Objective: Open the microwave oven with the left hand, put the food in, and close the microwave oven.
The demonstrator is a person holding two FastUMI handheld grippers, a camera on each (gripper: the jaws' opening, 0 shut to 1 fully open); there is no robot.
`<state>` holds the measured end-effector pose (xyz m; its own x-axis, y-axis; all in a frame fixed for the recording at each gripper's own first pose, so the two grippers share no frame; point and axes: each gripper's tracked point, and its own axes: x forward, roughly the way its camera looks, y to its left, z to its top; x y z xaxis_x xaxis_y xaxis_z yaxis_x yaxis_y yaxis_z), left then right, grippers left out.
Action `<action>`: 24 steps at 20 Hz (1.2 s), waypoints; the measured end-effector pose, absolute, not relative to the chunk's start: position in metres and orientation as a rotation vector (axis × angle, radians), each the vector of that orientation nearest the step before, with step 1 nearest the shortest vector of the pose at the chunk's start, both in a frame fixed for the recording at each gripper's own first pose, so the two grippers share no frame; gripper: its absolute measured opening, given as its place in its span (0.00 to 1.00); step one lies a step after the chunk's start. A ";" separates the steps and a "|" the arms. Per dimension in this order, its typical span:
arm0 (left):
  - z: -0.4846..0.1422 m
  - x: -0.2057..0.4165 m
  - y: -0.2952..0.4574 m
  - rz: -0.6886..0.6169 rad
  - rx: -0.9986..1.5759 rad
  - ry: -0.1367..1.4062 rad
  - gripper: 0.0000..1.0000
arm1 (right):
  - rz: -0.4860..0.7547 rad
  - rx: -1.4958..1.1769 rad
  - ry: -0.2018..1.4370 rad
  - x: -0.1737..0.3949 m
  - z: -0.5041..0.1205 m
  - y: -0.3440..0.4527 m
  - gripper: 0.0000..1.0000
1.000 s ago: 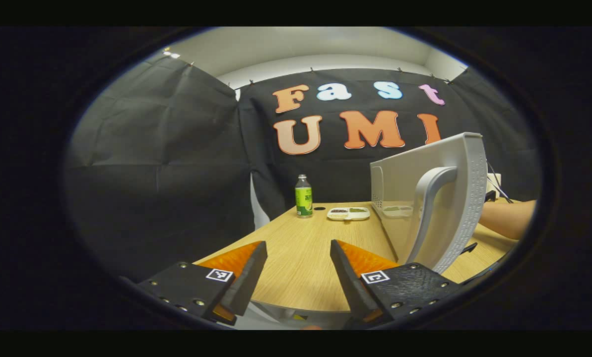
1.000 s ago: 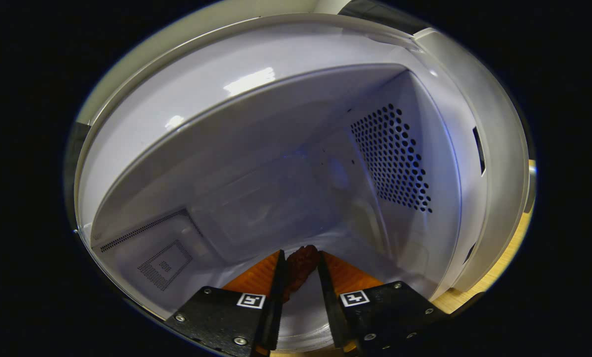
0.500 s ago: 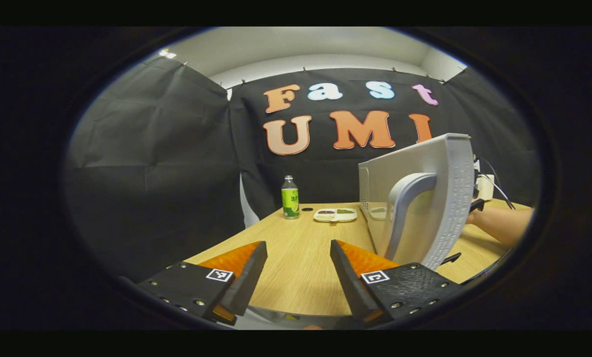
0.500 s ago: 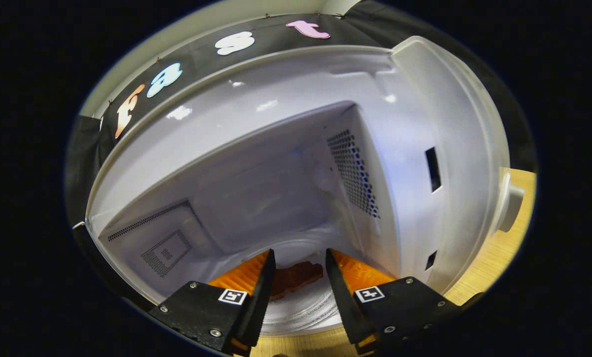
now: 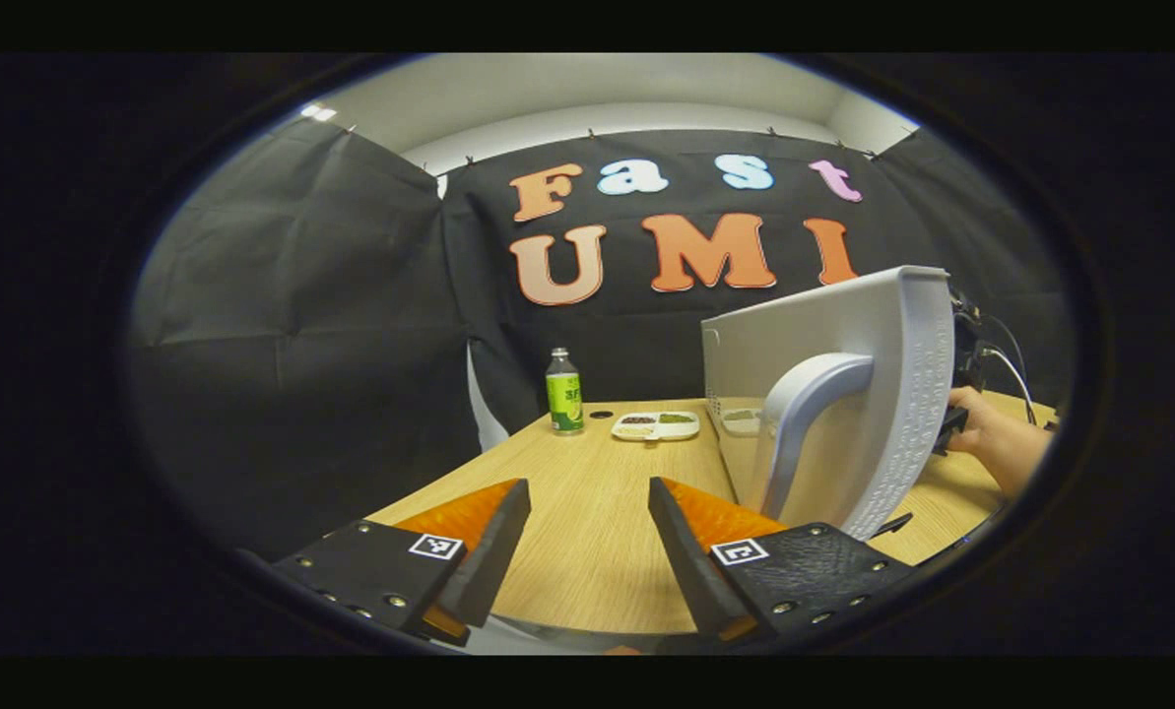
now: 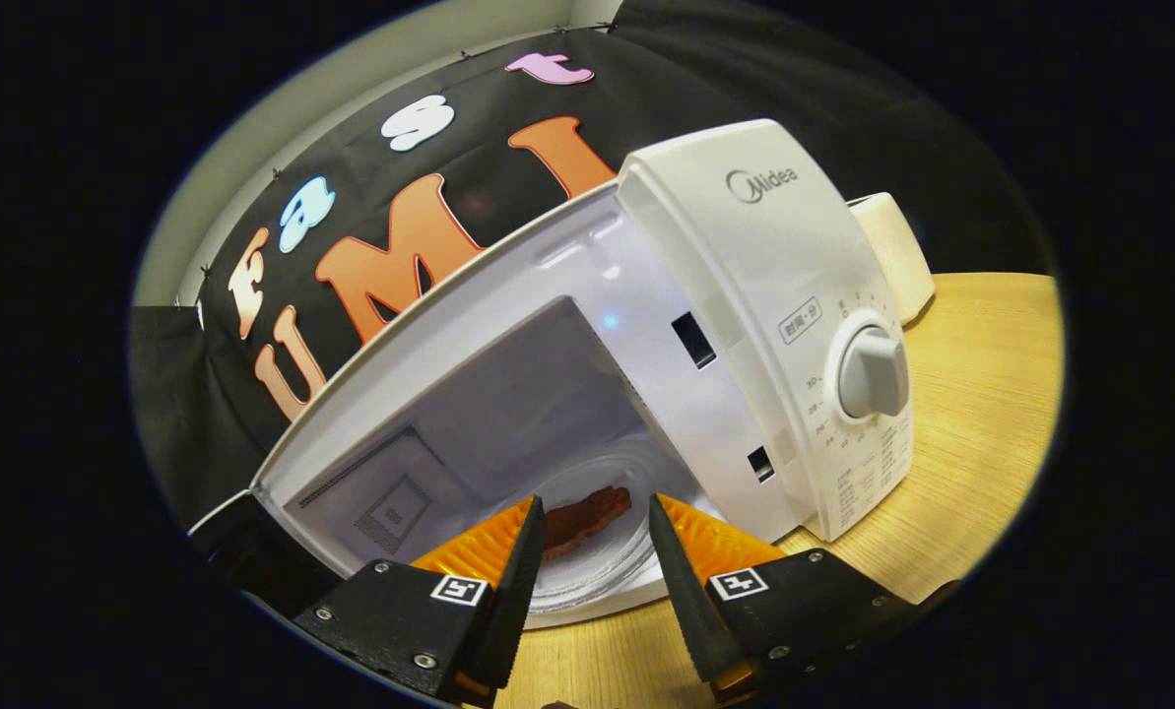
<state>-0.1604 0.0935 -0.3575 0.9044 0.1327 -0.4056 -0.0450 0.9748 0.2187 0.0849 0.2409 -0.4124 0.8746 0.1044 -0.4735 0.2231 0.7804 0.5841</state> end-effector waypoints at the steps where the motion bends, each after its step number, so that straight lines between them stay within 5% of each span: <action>1: -0.358 -0.161 0.090 0.084 0.202 0.435 0.76 | -0.053 0.683 0.512 0.078 -0.406 0.240 0.68; 11: -0.378 -0.149 -0.007 -0.114 0.174 0.438 0.76 | 0.108 0.670 0.483 0.006 -0.335 0.190 0.79; 24: -0.412 -0.102 -0.160 -0.401 0.040 0.444 0.76 | -0.005 0.613 0.418 -0.035 -0.312 0.059 0.82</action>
<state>-0.1024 -0.1596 -0.4116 0.8262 -0.3692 -0.4256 0.3863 0.9211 -0.0490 -0.0352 0.0586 -0.3119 0.9165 0.1179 -0.3822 0.1270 0.8203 0.5576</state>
